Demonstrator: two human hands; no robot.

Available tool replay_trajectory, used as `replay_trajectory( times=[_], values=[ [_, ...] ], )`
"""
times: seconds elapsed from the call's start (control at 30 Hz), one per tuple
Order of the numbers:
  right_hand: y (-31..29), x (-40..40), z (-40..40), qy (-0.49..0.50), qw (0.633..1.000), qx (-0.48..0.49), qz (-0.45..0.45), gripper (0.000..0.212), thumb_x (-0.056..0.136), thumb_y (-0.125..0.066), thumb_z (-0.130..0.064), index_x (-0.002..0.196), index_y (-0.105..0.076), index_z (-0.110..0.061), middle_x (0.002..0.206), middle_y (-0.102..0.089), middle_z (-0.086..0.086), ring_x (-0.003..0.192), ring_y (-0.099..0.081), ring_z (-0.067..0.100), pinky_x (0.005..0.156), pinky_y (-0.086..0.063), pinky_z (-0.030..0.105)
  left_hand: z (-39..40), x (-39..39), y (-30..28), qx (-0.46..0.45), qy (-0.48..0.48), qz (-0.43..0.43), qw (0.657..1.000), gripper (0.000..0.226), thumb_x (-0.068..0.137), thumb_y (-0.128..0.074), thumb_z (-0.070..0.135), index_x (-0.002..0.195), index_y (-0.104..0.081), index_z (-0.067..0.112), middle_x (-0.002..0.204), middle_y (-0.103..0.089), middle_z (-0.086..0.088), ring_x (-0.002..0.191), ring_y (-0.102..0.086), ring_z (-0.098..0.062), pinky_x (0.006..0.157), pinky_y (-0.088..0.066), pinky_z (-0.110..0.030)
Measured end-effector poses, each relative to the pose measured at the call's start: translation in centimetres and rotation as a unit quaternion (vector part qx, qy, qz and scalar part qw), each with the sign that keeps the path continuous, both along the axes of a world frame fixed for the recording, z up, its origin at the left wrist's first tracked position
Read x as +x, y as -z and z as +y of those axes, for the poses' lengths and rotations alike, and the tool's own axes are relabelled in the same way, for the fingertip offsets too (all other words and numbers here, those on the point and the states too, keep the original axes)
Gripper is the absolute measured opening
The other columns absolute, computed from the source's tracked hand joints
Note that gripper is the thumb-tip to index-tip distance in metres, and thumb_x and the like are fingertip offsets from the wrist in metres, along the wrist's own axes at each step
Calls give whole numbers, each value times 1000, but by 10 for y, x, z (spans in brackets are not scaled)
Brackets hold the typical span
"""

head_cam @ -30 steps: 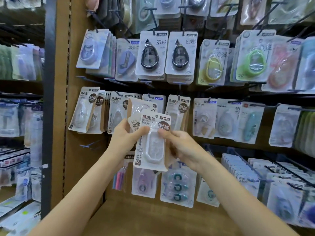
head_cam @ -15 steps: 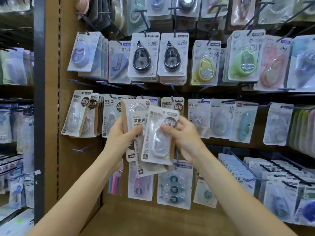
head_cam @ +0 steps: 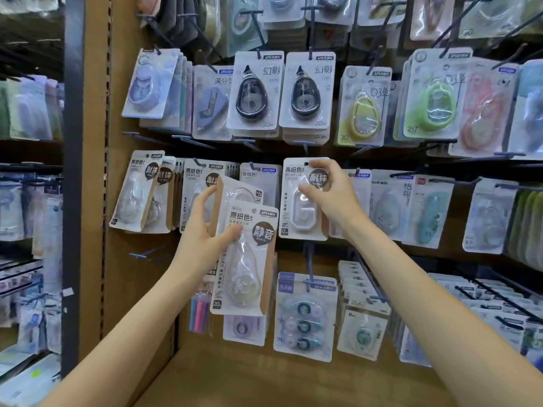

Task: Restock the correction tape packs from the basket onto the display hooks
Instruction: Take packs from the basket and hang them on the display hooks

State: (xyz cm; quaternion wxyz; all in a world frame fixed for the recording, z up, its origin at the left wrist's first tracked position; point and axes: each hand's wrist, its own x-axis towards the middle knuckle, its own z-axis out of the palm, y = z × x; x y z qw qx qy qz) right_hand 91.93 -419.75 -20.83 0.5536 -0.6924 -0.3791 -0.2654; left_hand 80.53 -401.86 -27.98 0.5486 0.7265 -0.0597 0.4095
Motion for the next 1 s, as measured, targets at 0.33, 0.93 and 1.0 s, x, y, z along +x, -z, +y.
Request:
replay_trajectory(
  times=[0.33,0.93,1.0],
  values=[
    [0,14,20,220,968,-122,-8,64,88,-60,-11,144,-30,-17,145,-23,10,132,-30,25,106,-31,33,7,2,7,-73,5,-10,997,66,86,-63,9,136,-30,37,126,-59,-2,102,-64,-13,86,-52,-30],
    [77,-37,14,-154,957,-111,217,104,61,-86,-27,141,-22,-41,132,-55,-2,118,-55,17,101,-45,48,-14,2,17,-118,80,4,990,54,89,-58,29,134,-33,45,101,-72,-4,103,-65,-20,98,-44,-52],
    [77,-36,18,-169,952,-97,238,101,63,-85,-20,141,-24,-38,127,-59,3,111,-60,20,95,-49,48,-7,-1,20,-130,96,7,987,51,92,-54,25,133,-34,45,93,-74,-3,95,-69,-22,90,-50,-48]
  ],
)
